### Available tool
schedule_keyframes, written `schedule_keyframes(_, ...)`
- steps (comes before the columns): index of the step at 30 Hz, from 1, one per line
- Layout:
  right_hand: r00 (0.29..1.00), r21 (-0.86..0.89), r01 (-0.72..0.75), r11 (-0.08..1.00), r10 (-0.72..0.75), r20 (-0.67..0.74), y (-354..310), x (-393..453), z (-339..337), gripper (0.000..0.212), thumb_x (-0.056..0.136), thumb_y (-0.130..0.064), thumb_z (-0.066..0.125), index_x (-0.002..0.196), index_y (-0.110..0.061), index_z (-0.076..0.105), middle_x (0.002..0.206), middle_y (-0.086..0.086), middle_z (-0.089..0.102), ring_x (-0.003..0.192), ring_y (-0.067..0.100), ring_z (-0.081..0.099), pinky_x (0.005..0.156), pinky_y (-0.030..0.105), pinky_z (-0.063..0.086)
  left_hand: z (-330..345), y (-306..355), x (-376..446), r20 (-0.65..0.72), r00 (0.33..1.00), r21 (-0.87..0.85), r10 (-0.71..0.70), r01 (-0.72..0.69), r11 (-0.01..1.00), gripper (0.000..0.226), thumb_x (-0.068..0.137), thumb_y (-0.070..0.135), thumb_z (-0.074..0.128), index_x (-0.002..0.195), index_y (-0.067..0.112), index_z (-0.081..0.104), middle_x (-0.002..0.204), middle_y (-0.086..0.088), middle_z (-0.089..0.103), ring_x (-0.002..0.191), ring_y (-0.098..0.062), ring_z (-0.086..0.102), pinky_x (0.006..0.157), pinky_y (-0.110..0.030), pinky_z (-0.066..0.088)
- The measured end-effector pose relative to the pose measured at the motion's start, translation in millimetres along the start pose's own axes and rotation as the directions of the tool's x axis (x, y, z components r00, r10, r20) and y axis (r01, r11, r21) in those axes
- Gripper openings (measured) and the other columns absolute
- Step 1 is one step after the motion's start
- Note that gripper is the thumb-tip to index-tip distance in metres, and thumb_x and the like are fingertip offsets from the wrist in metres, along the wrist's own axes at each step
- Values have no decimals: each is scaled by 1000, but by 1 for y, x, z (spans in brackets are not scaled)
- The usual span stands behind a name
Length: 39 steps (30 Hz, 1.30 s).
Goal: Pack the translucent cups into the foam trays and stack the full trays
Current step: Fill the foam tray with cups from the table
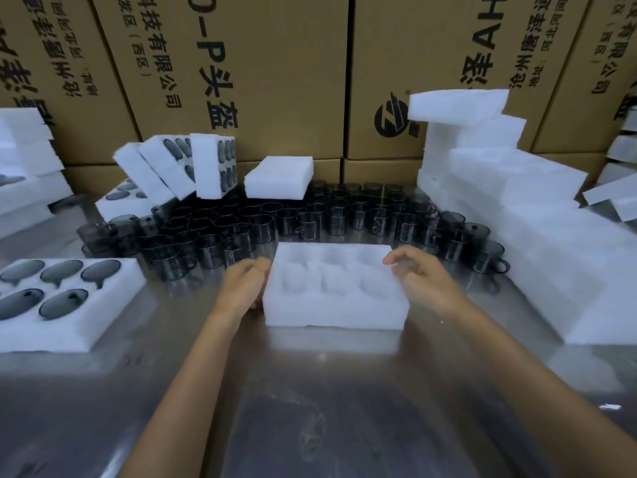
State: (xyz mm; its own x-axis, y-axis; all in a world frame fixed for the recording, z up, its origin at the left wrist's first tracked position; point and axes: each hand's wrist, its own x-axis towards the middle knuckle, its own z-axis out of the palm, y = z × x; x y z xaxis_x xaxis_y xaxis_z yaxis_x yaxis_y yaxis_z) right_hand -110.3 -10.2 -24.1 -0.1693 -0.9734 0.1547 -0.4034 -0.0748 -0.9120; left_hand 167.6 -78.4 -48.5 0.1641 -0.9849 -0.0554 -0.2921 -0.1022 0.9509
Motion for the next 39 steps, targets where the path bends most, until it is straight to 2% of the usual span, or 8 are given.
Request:
schedule_keyframes(2, 989, 71, -9, 997, 19, -145, 0, 6, 10, 20, 95, 3, 50, 100, -6, 67, 99, 2, 66, 83, 18, 57, 68, 20, 46, -6, -2, 11, -200, 977, 155, 77, -46, 987, 21, 96, 20, 47, 107, 16, 65, 111, -10, 65, 95, -26, 61, 86, -39, 51)
schedule_keyframes(5, 877, 350, 0, 937, 168, -451, 7, 18, 9, 26, 91, 3, 51, 84, -13, 70, 87, 1, 71, 82, 14, 61, 77, 28, 48, -11, -14, 18, -277, 941, 280, 196, -116, 953, 40, 97, 9, 46, 136, 17, 48, 127, -11, 47, 74, -14, 52, 78, -34, 40)
schedule_keyframes(8, 802, 552, -38, 833, 355, -480, 27, 22, 10, 29, 92, 3, 46, 85, -14, 69, 82, 1, 70, 84, 16, 61, 71, 25, 48, -12, -27, 25, -273, 923, 339, 270, -171, 925, 52, 98, 13, 50, 147, 25, 38, 118, -7, 40, 66, -9, 49, 70, -27, 37)
schedule_keyframes(20, 825, 565, -89, 820, 379, -419, 47, 25, 14, 29, 93, 1, 47, 81, -15, 69, 89, 8, 69, 83, 17, 61, 70, 25, 50, -15, -22, 28, -264, 832, 413, 487, -359, 837, 12, 91, 15, 68, 92, 21, 57, 89, 7, 53, 82, -20, 50, 74, -34, 42)
schedule_keyframes(28, 821, -97, 61, 993, -105, -561, 17, -1, 22, 24, 89, -3, 54, 91, -23, 66, 97, -4, 68, 94, 17, 56, 79, 29, 43, -16, 14, -1, -152, 853, 43, 500, -500, 865, 25, 80, 22, 81, 98, 27, 64, 107, 15, 65, 101, -7, 60, 85, -28, 50)
schedule_keyframes(32, 877, -201, 294, 934, -348, -332, -14, -6, 53, 29, 91, -6, 56, 110, -26, 64, 109, -13, 63, 106, 5, 54, 85, 18, 39, -7, 22, -10, -50, 881, -51, 470, -473, 880, 71, 74, 25, 86, 133, 42, 50, 124, 21, 59, 109, 4, 58, 92, -22, 48)
schedule_keyframes(35, 966, -34, 257, 966, -257, 3, -38, 12, 75, 49, 97, -8, 51, 138, -35, 49, 135, -20, 53, 124, -2, 47, 95, 15, 38, -5, 24, -9, 59, 871, -29, 487, -486, 873, 71, 77, 23, 85, 137, 42, 52, 130, 24, 58, 117, 4, 55, 104, -28, 46)
schedule_keyframes(39, 933, 140, 112, 984, -153, 326, -58, 44, 85, 61, 101, -3, 45, 151, -36, 34, 151, -17, 41, 124, -2, 49, 93, 12, 42, -8, 20, -7, 187, 859, 10, 477, -487, 873, 68, 82, 22, 80, 139, 45, 51, 137, 26, 54, 127, 4, 49, 110, -28, 40)
